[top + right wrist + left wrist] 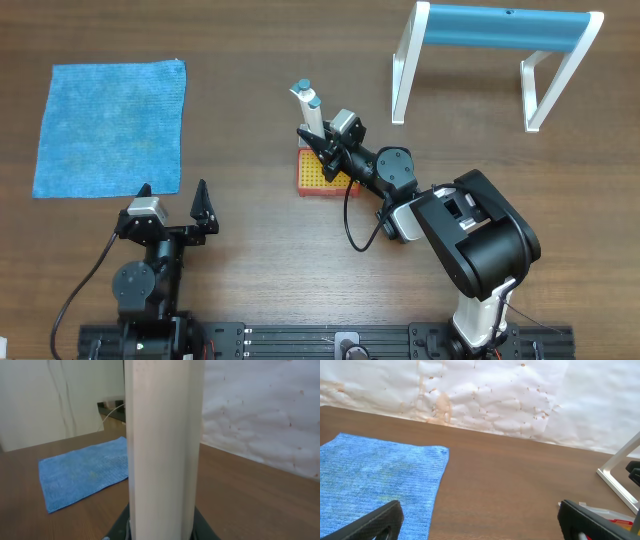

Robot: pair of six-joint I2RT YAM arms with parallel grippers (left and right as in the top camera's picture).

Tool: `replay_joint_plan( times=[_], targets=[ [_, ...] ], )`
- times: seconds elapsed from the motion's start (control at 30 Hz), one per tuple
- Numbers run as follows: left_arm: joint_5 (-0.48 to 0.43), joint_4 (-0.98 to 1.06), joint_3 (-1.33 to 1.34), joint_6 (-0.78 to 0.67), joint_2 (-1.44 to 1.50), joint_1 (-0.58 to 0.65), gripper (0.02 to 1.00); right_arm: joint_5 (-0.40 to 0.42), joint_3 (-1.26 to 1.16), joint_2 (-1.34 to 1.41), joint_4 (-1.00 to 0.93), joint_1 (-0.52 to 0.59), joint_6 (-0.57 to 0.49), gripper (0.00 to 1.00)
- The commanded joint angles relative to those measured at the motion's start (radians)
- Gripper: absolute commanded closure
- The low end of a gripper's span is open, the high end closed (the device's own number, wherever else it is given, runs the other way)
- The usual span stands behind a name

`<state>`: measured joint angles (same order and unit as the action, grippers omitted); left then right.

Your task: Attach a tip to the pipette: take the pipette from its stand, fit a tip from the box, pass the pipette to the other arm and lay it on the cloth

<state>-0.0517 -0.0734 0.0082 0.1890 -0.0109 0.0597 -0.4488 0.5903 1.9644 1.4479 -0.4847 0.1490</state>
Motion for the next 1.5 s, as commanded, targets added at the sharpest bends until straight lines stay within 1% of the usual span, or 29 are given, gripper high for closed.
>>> replay_joint_plan(
  times=[0.03, 0.93, 1.5],
  targets=[
    [0.011, -0.006, -0.003, 0.013, 0.007, -0.006, 0.023, -0.017, 0.018, 0.011, 0.004, -0.011, 0.015, 0.919],
    [0.011, -0.006, -0.003, 0.013, 0.007, -0.006, 0.023, -0.016, 0.013, 0.074, 0.006, -0.013, 0.015, 0.919],
    [0.011, -0.006, -0.003, 0.013, 0.007, -0.006, 0.023, -0.016, -0.087, 0.074, 0.016, -0.013, 0.014, 0.919]
  ],
)
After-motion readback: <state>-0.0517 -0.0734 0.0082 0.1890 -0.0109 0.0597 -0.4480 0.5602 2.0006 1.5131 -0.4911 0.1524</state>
